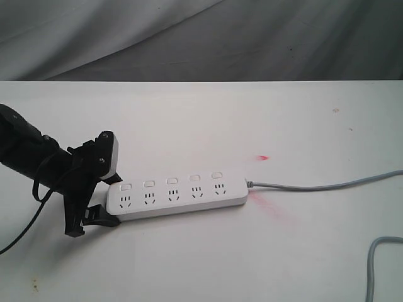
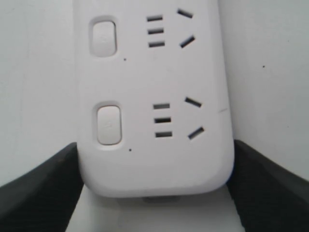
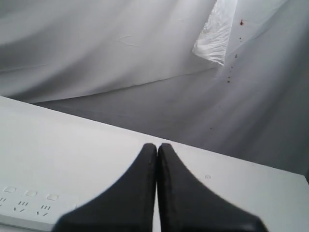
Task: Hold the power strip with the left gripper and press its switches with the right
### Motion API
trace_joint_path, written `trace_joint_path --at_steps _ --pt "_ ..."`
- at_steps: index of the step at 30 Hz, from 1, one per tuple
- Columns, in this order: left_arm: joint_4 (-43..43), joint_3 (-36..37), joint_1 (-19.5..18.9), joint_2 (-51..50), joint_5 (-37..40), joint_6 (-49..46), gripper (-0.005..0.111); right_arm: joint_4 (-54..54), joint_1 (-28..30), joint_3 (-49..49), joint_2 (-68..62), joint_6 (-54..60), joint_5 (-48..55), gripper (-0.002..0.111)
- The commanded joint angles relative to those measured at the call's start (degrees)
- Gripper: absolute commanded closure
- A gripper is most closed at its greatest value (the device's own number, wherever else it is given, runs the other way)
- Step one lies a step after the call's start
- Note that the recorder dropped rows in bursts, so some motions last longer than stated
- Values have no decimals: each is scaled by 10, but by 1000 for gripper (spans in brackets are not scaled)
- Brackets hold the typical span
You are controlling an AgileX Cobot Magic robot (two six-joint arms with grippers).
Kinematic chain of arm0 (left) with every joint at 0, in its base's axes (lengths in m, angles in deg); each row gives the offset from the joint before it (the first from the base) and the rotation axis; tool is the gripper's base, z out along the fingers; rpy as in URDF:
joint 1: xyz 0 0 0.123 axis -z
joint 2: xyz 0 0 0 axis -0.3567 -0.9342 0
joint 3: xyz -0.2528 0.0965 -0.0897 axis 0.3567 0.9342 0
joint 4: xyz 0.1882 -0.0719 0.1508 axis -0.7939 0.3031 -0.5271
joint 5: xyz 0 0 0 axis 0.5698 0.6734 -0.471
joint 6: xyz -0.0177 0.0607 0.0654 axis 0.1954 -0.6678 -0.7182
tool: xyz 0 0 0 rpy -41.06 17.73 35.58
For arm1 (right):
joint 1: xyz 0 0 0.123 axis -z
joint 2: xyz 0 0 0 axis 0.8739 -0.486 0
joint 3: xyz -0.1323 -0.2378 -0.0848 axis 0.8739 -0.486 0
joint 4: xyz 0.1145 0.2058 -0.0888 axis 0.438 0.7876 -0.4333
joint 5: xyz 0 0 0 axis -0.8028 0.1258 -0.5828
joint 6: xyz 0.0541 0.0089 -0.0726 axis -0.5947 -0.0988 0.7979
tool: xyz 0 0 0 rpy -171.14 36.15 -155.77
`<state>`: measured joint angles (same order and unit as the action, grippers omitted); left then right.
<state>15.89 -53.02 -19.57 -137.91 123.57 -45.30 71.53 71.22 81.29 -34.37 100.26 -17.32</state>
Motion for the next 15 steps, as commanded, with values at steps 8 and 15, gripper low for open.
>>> trace_joint_path --at_steps 8,15 --pt "-26 1 3 -5 -16 -13 53 -128 4 -106 1 -212 -163 108" --pt "-26 1 3 -5 -16 -13 53 -160 4 -168 46 -254 -243 108"
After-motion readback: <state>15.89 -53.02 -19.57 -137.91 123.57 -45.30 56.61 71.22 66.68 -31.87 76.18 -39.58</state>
